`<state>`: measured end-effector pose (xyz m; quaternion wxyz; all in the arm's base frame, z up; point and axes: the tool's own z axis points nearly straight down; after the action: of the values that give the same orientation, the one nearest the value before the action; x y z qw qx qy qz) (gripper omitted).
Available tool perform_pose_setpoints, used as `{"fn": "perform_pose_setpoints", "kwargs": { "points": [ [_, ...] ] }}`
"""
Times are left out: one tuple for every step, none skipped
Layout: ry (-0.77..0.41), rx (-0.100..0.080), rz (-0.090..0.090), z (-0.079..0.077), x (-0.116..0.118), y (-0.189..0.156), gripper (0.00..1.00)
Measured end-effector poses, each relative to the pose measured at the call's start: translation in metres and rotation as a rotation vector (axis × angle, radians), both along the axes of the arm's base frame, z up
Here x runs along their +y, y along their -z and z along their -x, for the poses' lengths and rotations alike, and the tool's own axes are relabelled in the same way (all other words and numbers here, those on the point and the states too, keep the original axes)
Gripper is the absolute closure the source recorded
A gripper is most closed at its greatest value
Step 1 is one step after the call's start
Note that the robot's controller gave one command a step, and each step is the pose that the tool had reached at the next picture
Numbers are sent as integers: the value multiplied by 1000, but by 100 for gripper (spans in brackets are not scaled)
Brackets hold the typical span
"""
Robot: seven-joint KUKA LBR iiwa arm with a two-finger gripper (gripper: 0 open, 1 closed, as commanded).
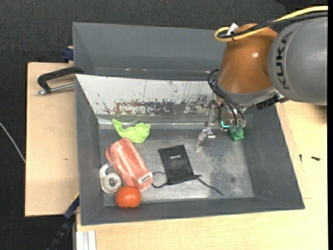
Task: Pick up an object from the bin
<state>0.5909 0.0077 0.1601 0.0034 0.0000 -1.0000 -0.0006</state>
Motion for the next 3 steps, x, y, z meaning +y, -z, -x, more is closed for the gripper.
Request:
{"fn": "perform_pose_setpoints", "kwargs": {
  "points": [
    [0,-8,0,-2,0,-5,0],
    [79,-11,0,27,39,75,0],
    [60,-13,-1,28,42,84,0]
  ]
}}
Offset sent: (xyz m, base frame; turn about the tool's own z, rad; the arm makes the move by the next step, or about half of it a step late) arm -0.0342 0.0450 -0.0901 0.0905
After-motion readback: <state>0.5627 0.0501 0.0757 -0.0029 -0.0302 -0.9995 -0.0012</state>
